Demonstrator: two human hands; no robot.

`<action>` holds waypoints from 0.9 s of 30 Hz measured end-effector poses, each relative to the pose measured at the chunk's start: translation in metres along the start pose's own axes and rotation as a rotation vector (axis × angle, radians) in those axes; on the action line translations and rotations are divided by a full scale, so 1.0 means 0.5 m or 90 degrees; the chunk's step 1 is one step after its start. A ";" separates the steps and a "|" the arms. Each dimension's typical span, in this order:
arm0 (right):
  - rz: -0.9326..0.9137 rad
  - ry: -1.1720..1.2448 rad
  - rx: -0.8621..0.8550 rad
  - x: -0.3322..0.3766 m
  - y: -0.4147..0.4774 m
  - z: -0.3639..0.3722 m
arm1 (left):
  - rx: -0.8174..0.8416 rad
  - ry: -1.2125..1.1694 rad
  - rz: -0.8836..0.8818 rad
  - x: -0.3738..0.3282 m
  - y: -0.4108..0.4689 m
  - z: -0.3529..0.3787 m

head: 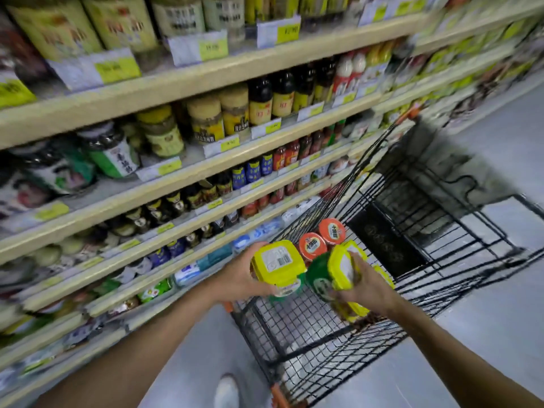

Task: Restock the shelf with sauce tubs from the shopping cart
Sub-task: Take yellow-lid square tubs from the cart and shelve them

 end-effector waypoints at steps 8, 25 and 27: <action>-0.105 0.190 -0.085 0.185 -0.128 -0.071 | -0.068 -0.189 0.096 -0.139 -0.146 -0.133; -0.268 0.549 -0.076 0.387 -0.269 -0.080 | -0.265 -0.462 0.259 -0.257 -0.447 -0.157; -0.289 0.558 -0.038 0.396 -0.282 -0.076 | -0.296 -0.471 0.273 -0.256 -0.492 -0.144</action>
Point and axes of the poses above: each hand's wrist, its own y-axis towards the middle knuckle, its own z-axis out of the palm, x = y × z, the point moved 1 cm from there along y, towards the middle knuckle, and after that the axes turned 7 degrees about -x, right-handed, at the moved point
